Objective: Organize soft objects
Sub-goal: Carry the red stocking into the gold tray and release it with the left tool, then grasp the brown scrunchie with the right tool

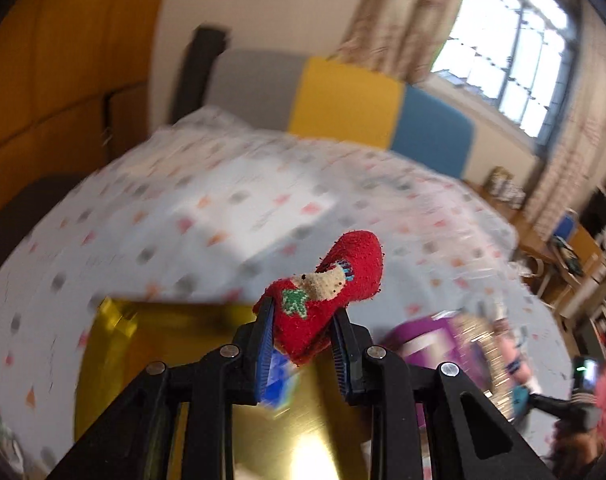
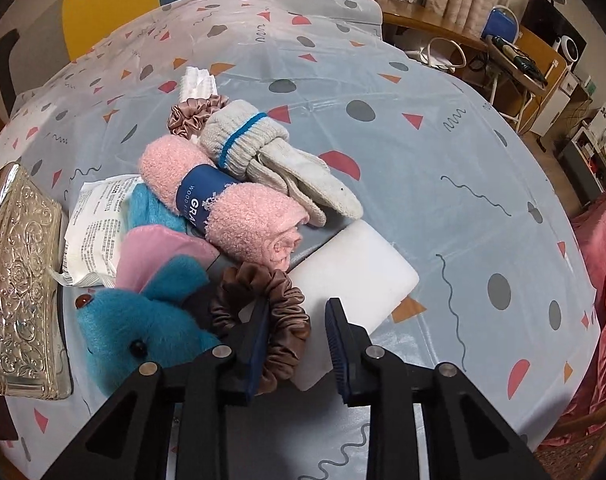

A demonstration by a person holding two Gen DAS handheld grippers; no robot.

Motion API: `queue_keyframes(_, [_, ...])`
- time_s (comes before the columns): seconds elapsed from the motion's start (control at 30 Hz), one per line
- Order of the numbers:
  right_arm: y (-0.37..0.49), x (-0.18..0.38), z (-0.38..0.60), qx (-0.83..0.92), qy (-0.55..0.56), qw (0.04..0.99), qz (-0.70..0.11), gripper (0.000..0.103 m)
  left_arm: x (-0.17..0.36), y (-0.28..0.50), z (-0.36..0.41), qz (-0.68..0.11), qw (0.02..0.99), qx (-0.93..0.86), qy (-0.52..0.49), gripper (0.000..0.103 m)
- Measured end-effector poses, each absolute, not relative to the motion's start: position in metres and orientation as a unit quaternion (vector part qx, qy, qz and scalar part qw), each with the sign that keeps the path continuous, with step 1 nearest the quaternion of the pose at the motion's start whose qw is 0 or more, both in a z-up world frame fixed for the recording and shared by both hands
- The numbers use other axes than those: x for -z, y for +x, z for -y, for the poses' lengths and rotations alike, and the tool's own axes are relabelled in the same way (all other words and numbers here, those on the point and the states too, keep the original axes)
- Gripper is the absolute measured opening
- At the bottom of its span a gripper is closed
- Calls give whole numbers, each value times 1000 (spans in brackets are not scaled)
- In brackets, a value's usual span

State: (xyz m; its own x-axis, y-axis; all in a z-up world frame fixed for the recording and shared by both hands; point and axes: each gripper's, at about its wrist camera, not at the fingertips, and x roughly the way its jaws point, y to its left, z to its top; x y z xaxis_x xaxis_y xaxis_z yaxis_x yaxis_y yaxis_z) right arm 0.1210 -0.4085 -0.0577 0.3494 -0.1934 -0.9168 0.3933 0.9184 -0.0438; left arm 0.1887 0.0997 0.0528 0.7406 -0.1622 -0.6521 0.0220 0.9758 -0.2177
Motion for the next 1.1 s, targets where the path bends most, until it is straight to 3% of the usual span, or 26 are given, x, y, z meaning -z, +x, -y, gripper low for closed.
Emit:
queue_keyframes(0.27, [121,58,403,183,78,817,-541,28,31,179,-145,-437,890,-21,-128,28])
queue_keyframes(0.37, [120,58,404,182,81,818,-540,28,43,177,-143,-447,885,-26,-128,37])
queue_keyframes(0.43, [119,57,405,181,85,818,-540,28,46,173,-141,-448,884,-29,-130,49])
queue_keyframes(0.67, [117,56,413,167,122,819,-536,28,32,148,-132,-418,902,-37,-103,69])
queue_keyframes(0.97, [107,51,430,128,224,820,-511,27,17,122,-108,-407,908,-1,-97,70])
queue_keyframes(1.03, [105,50,432,128,235,820,-505,20,15,118,-101,-407,909,9,-93,71])
queue_keyframes(1.1, [105,50,433,135,236,819,-506,20,14,116,-92,-408,908,20,-88,71])
